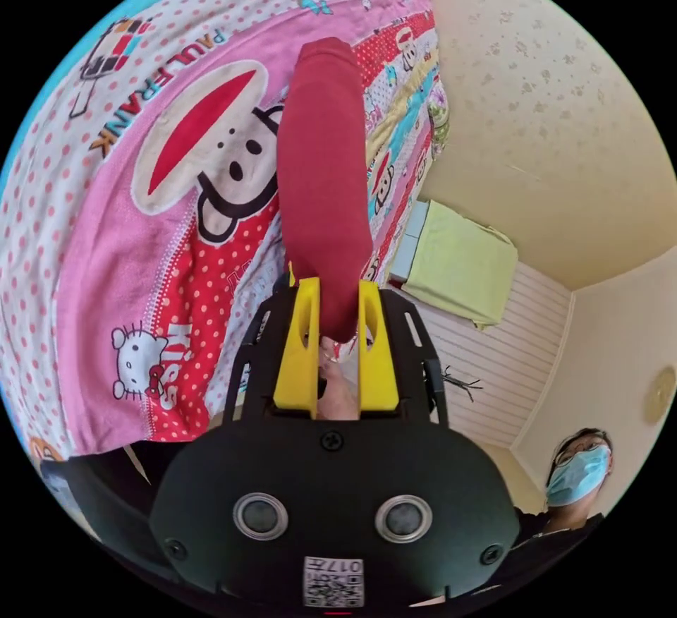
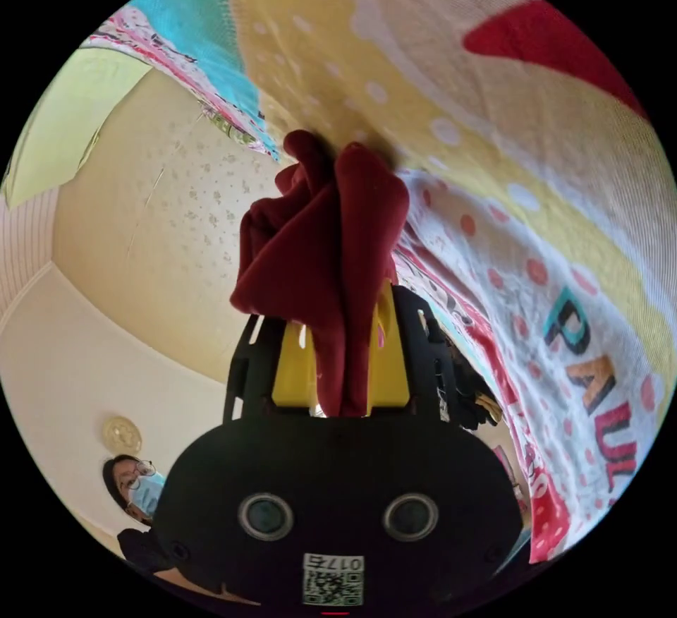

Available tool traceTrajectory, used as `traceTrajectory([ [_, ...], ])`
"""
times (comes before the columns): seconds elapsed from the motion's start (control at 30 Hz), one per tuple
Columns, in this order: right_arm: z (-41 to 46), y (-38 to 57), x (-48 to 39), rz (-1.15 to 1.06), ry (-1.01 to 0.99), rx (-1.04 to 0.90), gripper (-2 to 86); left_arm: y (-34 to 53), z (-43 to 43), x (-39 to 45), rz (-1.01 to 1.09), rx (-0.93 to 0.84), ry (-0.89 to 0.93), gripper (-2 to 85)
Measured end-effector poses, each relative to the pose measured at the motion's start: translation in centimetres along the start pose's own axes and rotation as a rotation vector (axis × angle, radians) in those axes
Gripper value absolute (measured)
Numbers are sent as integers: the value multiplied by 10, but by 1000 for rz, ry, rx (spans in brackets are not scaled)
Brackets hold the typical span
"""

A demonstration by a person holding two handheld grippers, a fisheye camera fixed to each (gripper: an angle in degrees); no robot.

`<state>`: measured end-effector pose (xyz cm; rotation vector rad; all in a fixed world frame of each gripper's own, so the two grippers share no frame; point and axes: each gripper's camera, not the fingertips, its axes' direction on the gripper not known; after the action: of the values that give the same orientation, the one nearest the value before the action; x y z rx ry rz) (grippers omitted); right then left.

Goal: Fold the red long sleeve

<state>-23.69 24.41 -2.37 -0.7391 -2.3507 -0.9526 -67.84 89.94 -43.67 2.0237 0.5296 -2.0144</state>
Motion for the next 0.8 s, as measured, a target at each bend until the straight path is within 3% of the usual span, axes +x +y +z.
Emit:
traceTrajectory([
  [0.13, -9, 7, -7, -22, 91, -39, 110, 18, -26, -41, -153, 121, 142, 138],
  [0.2, -10, 17, -8, -1, 91, -50, 107, 33, -42, -60, -153, 238, 205, 201],
  [0.3, -16, 40, -6, 8, 109, -52, 100, 43, -40, -79, -179, 196, 235, 250],
  [0.47, -46, 90, -3, 13, 167, -88, 90, 63, -18, -95, -197, 71, 367, 147],
  [0.63, -99, 122, -18, 68, 252, -33, 85, 106, -12, -102, -246, -62, 193, 113],
  [0.73, -106, 139, -38, 83, 168, -6, 86, 131, -5, -91, -311, -83, 239, 101],
  [0.8, -100, 142, -60, 57, 91, -2, 88, 133, 8, -49, -221, -120, 252, 99],
])
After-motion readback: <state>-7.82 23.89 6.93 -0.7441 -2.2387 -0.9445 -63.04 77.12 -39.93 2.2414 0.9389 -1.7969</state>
